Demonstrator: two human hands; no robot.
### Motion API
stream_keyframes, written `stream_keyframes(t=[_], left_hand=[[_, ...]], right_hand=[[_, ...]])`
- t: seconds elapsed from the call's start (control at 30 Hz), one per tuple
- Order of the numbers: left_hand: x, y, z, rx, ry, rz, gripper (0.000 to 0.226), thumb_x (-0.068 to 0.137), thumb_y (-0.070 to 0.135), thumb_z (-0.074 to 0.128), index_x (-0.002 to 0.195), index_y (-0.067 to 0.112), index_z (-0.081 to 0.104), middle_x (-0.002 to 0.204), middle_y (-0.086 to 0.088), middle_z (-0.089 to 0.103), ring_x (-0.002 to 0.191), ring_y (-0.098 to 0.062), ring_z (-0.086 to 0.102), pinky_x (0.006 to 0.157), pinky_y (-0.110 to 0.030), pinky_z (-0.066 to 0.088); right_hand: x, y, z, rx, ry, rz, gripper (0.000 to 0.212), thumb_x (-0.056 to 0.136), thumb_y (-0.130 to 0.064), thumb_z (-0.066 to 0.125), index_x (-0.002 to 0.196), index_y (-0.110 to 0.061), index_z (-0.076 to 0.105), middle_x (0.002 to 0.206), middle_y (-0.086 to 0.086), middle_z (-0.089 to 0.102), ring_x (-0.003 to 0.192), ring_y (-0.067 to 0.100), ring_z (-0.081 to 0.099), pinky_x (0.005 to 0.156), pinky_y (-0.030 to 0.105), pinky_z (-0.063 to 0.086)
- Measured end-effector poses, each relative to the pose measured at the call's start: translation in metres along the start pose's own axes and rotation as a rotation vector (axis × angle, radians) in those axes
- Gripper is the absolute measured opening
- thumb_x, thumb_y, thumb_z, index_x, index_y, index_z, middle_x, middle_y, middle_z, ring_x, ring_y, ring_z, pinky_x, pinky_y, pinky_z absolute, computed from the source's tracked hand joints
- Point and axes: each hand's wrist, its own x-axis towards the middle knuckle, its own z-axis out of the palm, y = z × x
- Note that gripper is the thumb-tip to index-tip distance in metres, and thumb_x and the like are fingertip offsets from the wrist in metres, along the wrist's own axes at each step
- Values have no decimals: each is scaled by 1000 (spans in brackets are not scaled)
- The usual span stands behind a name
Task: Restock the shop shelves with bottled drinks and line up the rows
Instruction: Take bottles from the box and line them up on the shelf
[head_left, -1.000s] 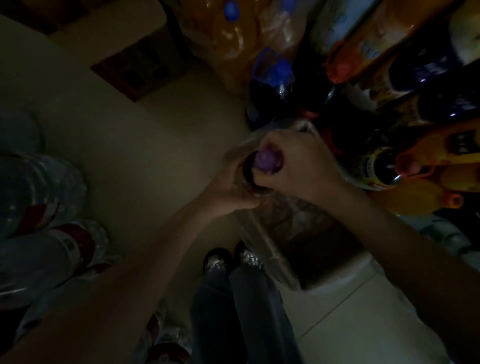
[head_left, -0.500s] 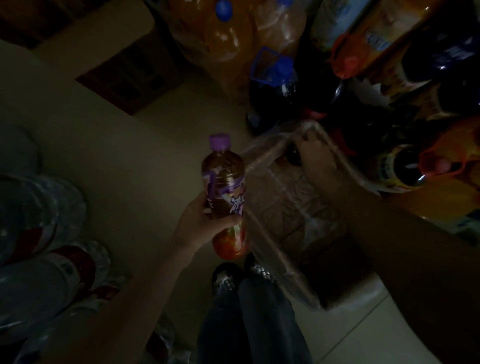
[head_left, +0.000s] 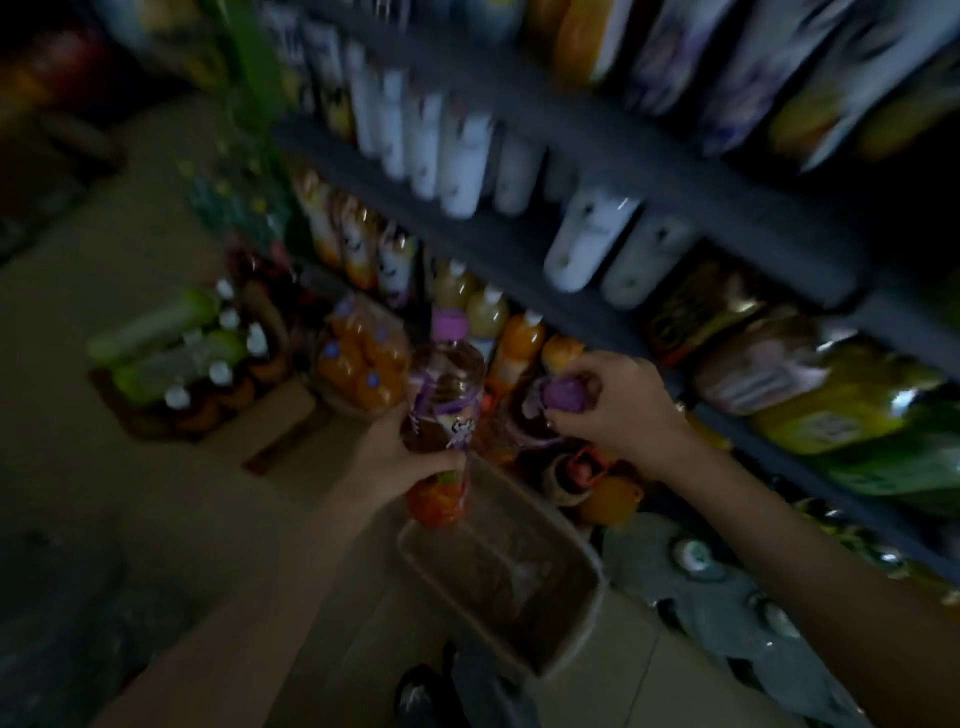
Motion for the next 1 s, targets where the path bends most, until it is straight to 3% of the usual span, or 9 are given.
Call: stream_keyframes(t=[0.13,0.23,0.33,0.43,0.6,0.7,0.77,0.83,1.0], left_hand=[[-33,162,-6,62,-35,243,56,67,7,80,115,20,54,102,6,59,100,-8,53,82,-14,36],[-56,261,7,94,-56,397,52,65,13,82,111,13,58,105,1,62,100,-12,57,84,-21,43],[-84,334,33,100,-98,553,46,66,11,81,105,18,58,91,12,63,84,2,57,69,-6,45],[-111,381,76,58,-174,672,40,66,1,79,96,19,60,76,21,67,70,12,59,61,-3,46],[-141,425,179,69,-295,796,42,58,-1,84,88,19,62,65,20,66,61,14,59,65,-9,47],[-153,442,251,97,-374,818,56,41,27,91,89,27,63,84,16,69,78,6,62,83,-23,51],[-159,452,303,112,-413,837,61,40,33,86,95,32,60,98,11,67,93,-3,62,89,-28,48],[-163,461,357,129,-406,861,54,55,16,86,97,33,56,102,8,65,103,-13,60,94,-31,45],[-159,474,470,148,-391,851,57,58,14,82,109,22,57,107,0,65,105,-17,59,92,-25,43]], right_hand=[[-35,-64,-161,9,336,-53,28,67,-20,78,90,-7,69,82,6,63,76,18,57,63,17,32],[-57,-91,-264,42,592,-80,25,71,-26,77,87,-7,69,74,6,61,70,16,54,66,28,38],[-87,-95,-348,92,854,-108,32,74,-34,75,87,-5,68,82,10,60,78,19,54,72,28,40],[-121,-72,-402,220,1073,-92,37,74,-42,73,87,-8,67,94,12,53,85,15,52,73,12,38],[-186,2,-450,748,1363,37,35,69,-54,67,67,-21,57,84,14,53,73,16,52,66,34,50],[-238,55,-476,633,1548,176,39,70,-63,58,64,-25,50,88,10,46,81,20,47,84,46,45],[-272,89,-498,552,1636,170,32,84,-48,58,77,-16,54,92,3,41,86,16,44,89,33,41],[-301,125,-521,455,1676,158,22,92,-30,55,89,-8,52,99,2,36,91,12,40,86,14,30],[-327,207,-563,234,1686,127,28,91,-20,58,99,7,53,111,23,39,98,10,34,86,-4,20]])
